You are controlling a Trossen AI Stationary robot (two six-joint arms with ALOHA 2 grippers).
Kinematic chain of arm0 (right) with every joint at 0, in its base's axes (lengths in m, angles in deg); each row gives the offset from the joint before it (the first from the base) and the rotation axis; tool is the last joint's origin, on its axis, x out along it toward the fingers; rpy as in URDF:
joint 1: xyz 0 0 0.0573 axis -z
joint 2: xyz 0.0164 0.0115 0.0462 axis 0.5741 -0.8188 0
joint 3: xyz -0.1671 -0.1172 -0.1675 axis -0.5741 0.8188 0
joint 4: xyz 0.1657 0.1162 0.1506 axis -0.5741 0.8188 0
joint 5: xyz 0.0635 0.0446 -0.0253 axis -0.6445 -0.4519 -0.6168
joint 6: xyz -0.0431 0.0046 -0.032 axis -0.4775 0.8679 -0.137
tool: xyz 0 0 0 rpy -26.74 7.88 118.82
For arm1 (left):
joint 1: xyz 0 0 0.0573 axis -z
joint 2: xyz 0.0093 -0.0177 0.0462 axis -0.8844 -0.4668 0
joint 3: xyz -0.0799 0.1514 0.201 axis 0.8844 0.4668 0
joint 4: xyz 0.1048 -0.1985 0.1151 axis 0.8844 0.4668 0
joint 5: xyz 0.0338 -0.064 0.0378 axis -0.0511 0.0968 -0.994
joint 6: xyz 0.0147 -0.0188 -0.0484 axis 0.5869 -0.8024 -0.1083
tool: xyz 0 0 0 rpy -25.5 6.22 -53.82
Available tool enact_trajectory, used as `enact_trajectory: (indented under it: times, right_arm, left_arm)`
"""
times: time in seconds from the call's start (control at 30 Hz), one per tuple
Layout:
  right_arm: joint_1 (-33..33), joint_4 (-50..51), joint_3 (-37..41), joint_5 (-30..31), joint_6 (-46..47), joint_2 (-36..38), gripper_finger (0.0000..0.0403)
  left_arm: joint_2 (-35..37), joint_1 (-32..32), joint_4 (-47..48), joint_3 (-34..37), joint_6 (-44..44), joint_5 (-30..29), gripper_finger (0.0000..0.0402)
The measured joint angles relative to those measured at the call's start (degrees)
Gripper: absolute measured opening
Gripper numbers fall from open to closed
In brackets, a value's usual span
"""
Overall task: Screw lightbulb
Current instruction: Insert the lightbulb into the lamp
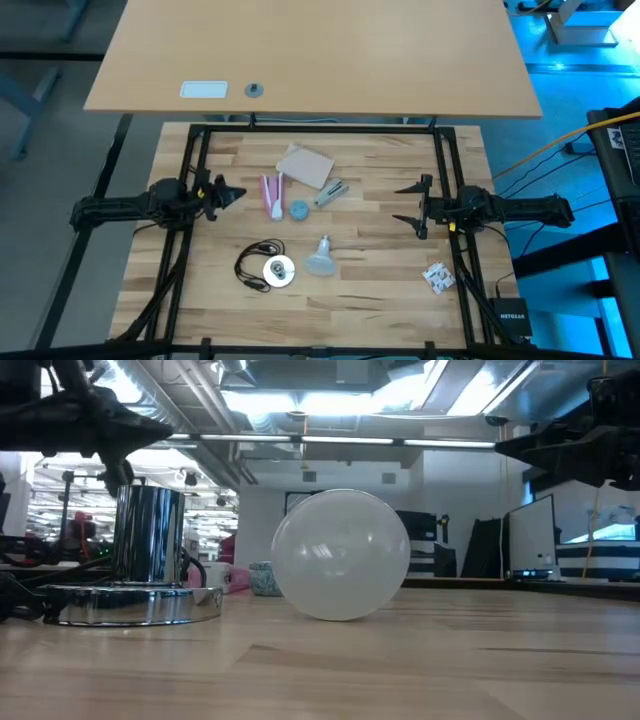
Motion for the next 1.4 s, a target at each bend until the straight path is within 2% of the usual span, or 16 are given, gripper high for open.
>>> enact_trajectory:
  times: [0.1, 0.3, 0.63, 0.77, 1.0, 1.1, 1.27, 1.4]
  right_arm:
    - [0.01, 0.00, 0.00, 0.00, -0.01, 0.00, 0.0328]
    - [-0.01, 0.00, 0.00, 0.00, 0.00, 0.00, 0.0328]
    - [0.01, 0.00, 0.00, 0.02, -0.02, -0.01, 0.0328]
    - [-0.01, 0.00, 0.00, 0.02, -0.01, 0.00, 0.0328]
    - [0.01, 0.00, 0.00, 0.02, -0.02, -0.01, 0.0328]
    - [0.00, 0.00, 0.00, 0.02, -0.02, 0.01, 0.0328]
    - [0.01, 0.00, 0.00, 0.00, 0.00, -0.01, 0.0328]
    - [0.00, 0.00, 0.00, 0.02, -0.02, 0.01, 0.0328]
  left_arm:
    - [0.00, 0.00, -0.81, 0.00, 1.95, -5.64, 0.0000]
    - [0.00, -0.02, -0.50, 0.00, 6.87, -11.34, 0.0000]
    - [-1.05, 0.00, 2.90, -0.02, 9.60, -11.31, 0.0003]
    - [-3.56, 0.00, 2.91, -0.02, 12.23, -11.26, 0.0040]
    - [-8.91, -0.04, 2.79, -0.02, 13.27, -12.95, 0.0156]
    - [-10.27, -0.04, 1.67, -0.02, 17.20, -13.10, 0.0193]
    - [-11.60, -0.04, -6.97, -0.84, 31.82, -11.89, 0.0210]
    - [-13.32, -0.04, -7.57, -6.72, 38.70, -8.05, 0.0207]
